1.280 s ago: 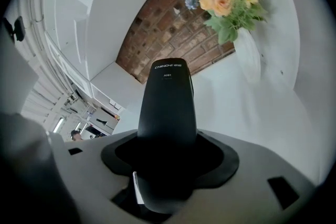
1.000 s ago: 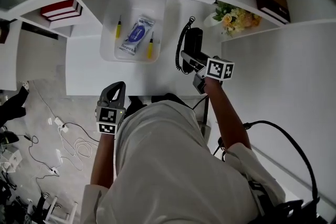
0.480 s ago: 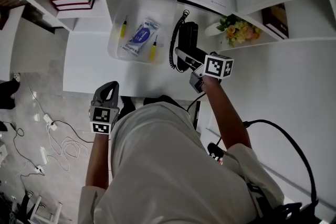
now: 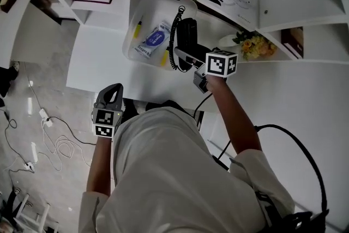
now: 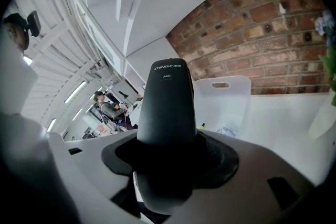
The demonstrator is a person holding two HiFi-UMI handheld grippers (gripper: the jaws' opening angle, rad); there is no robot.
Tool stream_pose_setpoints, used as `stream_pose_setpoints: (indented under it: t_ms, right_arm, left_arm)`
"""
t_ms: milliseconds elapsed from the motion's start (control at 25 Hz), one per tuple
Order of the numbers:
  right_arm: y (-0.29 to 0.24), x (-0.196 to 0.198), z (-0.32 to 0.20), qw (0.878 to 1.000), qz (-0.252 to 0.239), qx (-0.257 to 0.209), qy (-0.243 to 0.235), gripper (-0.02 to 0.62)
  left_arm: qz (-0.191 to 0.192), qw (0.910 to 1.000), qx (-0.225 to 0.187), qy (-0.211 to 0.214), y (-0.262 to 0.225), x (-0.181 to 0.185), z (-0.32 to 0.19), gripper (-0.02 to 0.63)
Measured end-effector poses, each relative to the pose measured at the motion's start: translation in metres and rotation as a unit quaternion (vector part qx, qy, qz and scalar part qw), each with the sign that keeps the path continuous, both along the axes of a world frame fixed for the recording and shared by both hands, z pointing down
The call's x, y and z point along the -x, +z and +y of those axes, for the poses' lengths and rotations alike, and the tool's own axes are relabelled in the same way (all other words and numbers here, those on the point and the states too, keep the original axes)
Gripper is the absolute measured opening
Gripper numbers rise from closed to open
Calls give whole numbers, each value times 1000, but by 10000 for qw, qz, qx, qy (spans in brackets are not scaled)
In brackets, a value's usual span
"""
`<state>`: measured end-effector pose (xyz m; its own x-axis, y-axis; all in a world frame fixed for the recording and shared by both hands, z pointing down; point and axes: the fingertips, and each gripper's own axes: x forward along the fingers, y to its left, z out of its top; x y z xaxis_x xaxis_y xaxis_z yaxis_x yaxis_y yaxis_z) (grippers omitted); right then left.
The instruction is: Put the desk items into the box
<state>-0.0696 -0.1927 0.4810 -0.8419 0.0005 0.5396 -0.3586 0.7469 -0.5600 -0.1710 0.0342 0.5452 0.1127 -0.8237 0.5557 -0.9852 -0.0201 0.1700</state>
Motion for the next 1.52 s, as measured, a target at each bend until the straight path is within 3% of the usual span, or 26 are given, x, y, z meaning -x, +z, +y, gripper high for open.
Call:
stream_pose_setpoints:
  t_ms: [240,400,640,920,1160,1520]
  right_arm:
    - [19,38,8,9959,378,-41,-820,264]
    - [45,53,15,9819,938,-337,-1609,264]
    - [83,64,29,9379,1800,-1110,-2749,264]
    - [120,67,41,8881,2358,-1423,-3680,264]
    - [150,69,39,8497,2735,-1640,-4199,264]
    - [203,67,36,8027,3264,-1572,-4738,264]
  left_arm:
    - [23,9997,30,-244,2,12,9,3]
    - [63,9992,80,-399,7,17,15,3]
    - [130,9981,122,-595,12,21,20,3]
    - [203,9964,184,-796,16,27,26,3]
    - [265,9950,247,-930,24,27,30,3]
    - [306,9927,309,-1128,28,31,35,3]
